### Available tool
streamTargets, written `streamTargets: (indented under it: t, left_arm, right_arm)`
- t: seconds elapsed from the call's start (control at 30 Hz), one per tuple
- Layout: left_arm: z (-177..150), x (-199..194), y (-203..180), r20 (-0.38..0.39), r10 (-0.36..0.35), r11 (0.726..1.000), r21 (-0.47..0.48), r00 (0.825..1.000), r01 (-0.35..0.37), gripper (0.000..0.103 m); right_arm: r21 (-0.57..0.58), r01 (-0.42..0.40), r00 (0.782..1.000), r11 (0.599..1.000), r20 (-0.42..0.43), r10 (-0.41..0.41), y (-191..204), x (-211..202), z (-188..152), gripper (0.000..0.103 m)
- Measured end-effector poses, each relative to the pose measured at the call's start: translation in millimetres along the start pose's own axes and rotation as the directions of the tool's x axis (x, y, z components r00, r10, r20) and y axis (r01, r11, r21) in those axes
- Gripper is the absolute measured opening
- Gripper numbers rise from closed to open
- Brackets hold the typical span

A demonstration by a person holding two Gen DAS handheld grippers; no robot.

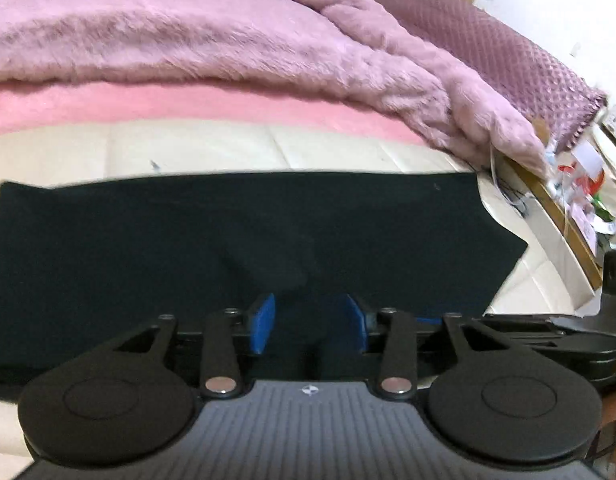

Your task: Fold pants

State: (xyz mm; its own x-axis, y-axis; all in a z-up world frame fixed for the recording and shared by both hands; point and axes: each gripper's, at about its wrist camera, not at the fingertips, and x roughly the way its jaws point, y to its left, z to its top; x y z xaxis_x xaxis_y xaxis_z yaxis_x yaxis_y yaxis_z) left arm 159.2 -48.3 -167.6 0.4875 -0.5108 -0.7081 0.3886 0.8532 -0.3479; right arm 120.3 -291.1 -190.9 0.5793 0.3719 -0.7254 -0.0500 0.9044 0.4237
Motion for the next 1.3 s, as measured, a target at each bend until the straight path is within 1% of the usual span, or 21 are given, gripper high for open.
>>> streamTargets:
  t: [0.07, 0.17, 0.23, 0.4, 0.43, 0.47, 0.5, 0.53, 0.57, 0.67, 0.7, 0.77, 0.83, 0.9, 0.93, 0.97, 1.0, 1.07, 1.17, 1.23, 1.3]
  left_arm:
    - [6, 8, 2, -0.033, 0.063, 0.996, 0.061, 0.997, -0.061, 0.048]
    - [0, 22, -7, -0.091, 0.093, 0.979, 0.191, 0.991, -0.074, 0.048]
    - [-6, 31, -16, -0.091, 0.117, 0.963, 0.254, 0.989, -0.09, 0.048]
    - [-14, 52, -19, -0.079, 0.15, 0.955, 0.269, 0.986, -0.124, 0.048]
    - [-14, 52, -21, -0.075, 0.156, 0.953, 0.273, 0.985, -0.13, 0.044]
    - [-14, 51, -20, -0.073, 0.149, 0.956, 0.266, 0.986, -0.124, 0.04]
    - [-14, 50, -18, -0.072, 0.14, 0.961, 0.251, 0.988, -0.117, 0.029]
    - [-11, 48, -15, -0.073, 0.127, 0.968, 0.228, 0.989, -0.108, 0.007]
    - [-9, 46, -10, -0.074, 0.126, 0.973, 0.203, 0.989, -0.108, 0.004]
    - [-1, 32, 12, -0.061, 0.045, 0.998, 0.054, 0.997, -0.041, 0.004]
    - [2, 27, 18, -0.048, 0.023, 1.0, 0.011, 0.999, -0.023, 0.004]
    - [9, 16, 27, -0.017, -0.015, 0.998, -0.058, 1.0, 0.014, 0.004]
    - [16, 4, 34, 0.013, -0.049, 0.992, -0.113, 0.999, 0.051, 0.004]
    - [23, -5, 39, 0.04, -0.063, 0.987, -0.144, 0.997, 0.068, 0.004]
    - [27, -9, 43, 0.054, -0.07, 0.983, -0.165, 0.996, 0.078, 0.004]
    - [30, -13, 46, 0.068, -0.077, 0.979, -0.183, 0.995, 0.089, 0.004]
    - [32, -16, 48, 0.082, -0.082, 0.975, -0.198, 0.993, 0.097, 0.004]
    - [38, -23, 49, 0.111, -0.09, 0.971, -0.21, 0.99, 0.112, 0.004]
    - [42, -25, 45, 0.111, -0.105, 0.975, -0.184, 0.988, 0.125, 0.004]
    - [39, -18, 41, 0.086, -0.106, 0.978, -0.17, 0.991, 0.119, 0.004]
    - [35, -8, 40, 0.055, -0.102, 0.98, -0.169, 0.993, 0.11, 0.004]
  right_arm:
    - [0.015, -0.031, 1.0, 0.999, 0.005, 0.03, 5, 6, 4, 0.019]
    - [0.062, -0.07, 0.998, 0.996, -0.004, 0.07, 7, 18, 13, 0.019]
    - [0.059, -0.046, 0.999, 0.997, -0.009, 0.046, 8, 24, 15, 0.019]
    - [0.085, -0.07, 0.997, 0.994, -0.007, 0.071, 2, 28, 15, 0.019]
    - [0.08, -0.072, 0.997, 0.994, -0.009, 0.073, 2, 29, 15, 0.019]
    - [0.076, -0.075, 0.997, 0.994, -0.011, 0.076, 3, 30, 14, 0.019]
    - [0.072, -0.08, 0.997, 0.994, -0.013, 0.081, 4, 31, 14, 0.019]
    - [0.069, -0.085, 0.996, 0.994, -0.015, 0.087, 4, 33, 14, 0.019]
    - [0.068, -0.09, 0.996, 0.994, -0.017, 0.091, 4, 34, 14, 0.019]
    - [0.072, -0.1, 0.995, 0.992, -0.021, 0.102, 3, 39, 15, 0.02]
    - [0.072, -0.101, 0.994, 0.992, -0.022, 0.103, 3, 42, 16, 0.021]
    - [0.079, -0.095, 0.995, 0.992, -0.016, 0.097, 2, 48, 19, 0.034]
    - [0.104, -0.1, 0.995, 0.989, -0.008, 0.102, -2, 56, 23, 0.033]
    - [0.134, -0.113, 0.994, 0.985, 0.0, 0.114, -5, 64, 27, 0.03]
    - [0.143, -0.125, 0.992, 0.982, 0.006, 0.126, -6, 68, 30, 0.021]
    - [0.151, -0.133, 0.991, 0.979, 0.004, 0.134, -6, 72, 33, 0.007]
    - [0.154, -0.136, 0.99, 0.979, -0.006, 0.138, -5, 76, 36, 0.0]
    - [0.135, -0.138, 0.99, 0.981, 0.024, 0.136, 3, 73, 45, 0.0]
    - [0.028, -0.169, 0.978, 0.985, 0.126, 0.164, 23, 44, 55, 0.0]
    - [-0.048, -0.093, 0.99, 0.995, 0.098, 0.097, 30, 44, 51, 0.0]
    - [-0.05, -0.021, 0.999, 0.999, 0.024, 0.022, 24, 63, 43, 0.0]
